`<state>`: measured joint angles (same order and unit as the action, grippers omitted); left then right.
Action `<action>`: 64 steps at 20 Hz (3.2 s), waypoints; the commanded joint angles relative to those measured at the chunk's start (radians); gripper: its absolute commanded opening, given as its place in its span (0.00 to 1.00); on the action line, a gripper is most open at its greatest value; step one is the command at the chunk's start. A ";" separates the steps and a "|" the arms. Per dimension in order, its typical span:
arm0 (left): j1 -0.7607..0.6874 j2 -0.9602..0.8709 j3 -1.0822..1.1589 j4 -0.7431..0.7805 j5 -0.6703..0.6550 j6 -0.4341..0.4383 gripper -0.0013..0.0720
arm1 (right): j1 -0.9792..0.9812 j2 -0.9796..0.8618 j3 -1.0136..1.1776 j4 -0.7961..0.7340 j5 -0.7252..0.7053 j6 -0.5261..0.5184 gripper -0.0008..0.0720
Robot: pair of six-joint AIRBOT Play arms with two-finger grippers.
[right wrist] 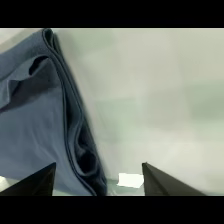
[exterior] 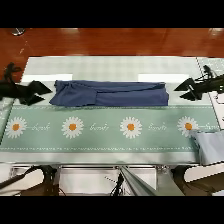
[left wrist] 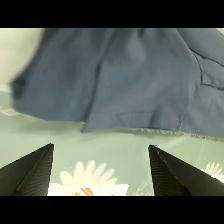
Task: Fold the shirts.
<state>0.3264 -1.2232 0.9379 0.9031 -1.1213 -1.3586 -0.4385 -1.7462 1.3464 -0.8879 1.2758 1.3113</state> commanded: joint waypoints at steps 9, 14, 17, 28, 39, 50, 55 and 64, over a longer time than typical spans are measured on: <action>-0.432 0.143 -0.238 -0.208 0.349 0.037 0.63 | 0.230 -0.082 0.038 0.128 -0.038 -0.016 0.04; -0.522 0.138 -0.229 -0.380 0.381 0.049 0.04 | 0.177 0.208 0.042 -0.142 0.134 -0.067 0.04; -0.698 0.080 -0.167 -0.341 0.496 0.052 0.04 | 0.153 0.478 -0.105 -0.161 0.114 -0.074 0.04; -1.064 -0.606 0.589 -0.196 0.246 -0.203 0.04 | 0.154 1.135 -0.454 0.001 0.119 0.055 0.04; -1.149 -0.703 0.664 -0.339 0.143 -0.198 0.04 | 0.154 1.105 -0.454 0.019 0.095 0.066 0.04; -0.362 0.016 0.484 0.153 -0.265 -0.168 0.04 | 0.694 0.595 -0.098 0.019 -0.125 0.149 0.04; -0.326 0.516 0.167 0.139 -0.076 -0.158 0.04 | 0.868 0.171 0.185 0.018 -0.149 0.146 0.04; -0.364 0.730 -0.281 0.060 -0.022 -0.183 0.05 | 0.903 -0.179 0.429 0.154 -0.178 0.201 0.59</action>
<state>-0.0360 -0.5228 0.7681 0.9977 -1.1801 -1.5383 0.4557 -1.8542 1.7329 -0.7792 1.1191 1.4944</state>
